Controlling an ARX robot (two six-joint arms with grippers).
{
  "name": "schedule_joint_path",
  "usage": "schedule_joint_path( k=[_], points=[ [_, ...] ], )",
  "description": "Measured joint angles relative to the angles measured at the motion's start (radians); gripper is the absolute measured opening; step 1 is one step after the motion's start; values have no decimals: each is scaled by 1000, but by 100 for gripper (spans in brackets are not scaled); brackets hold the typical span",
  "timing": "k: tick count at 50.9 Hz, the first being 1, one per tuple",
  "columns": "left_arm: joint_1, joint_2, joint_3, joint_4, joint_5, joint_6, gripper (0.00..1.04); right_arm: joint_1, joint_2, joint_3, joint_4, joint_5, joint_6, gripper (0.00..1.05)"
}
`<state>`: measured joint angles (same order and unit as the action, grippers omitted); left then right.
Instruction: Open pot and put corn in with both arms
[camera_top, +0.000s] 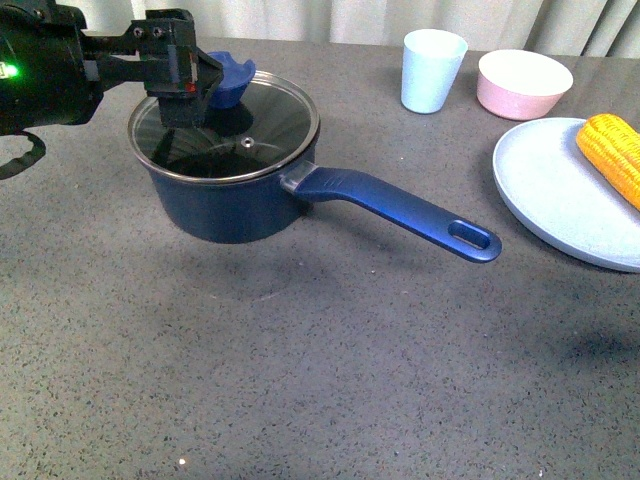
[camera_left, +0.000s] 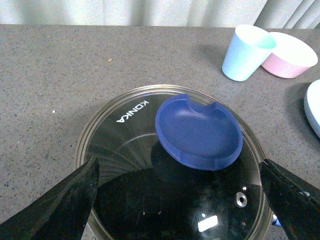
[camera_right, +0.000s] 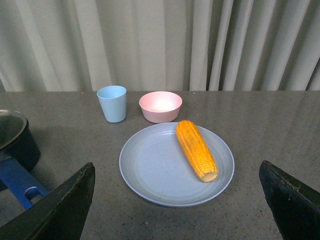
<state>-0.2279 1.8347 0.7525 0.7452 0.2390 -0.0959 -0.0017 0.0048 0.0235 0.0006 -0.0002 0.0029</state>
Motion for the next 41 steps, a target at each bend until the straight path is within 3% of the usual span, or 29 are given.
schedule_joint_path(
  k=[41],
  points=[
    [-71, 170, 206, -52, -34, 76, 96, 0, 0, 0, 0, 0, 0, 96]
  ],
)
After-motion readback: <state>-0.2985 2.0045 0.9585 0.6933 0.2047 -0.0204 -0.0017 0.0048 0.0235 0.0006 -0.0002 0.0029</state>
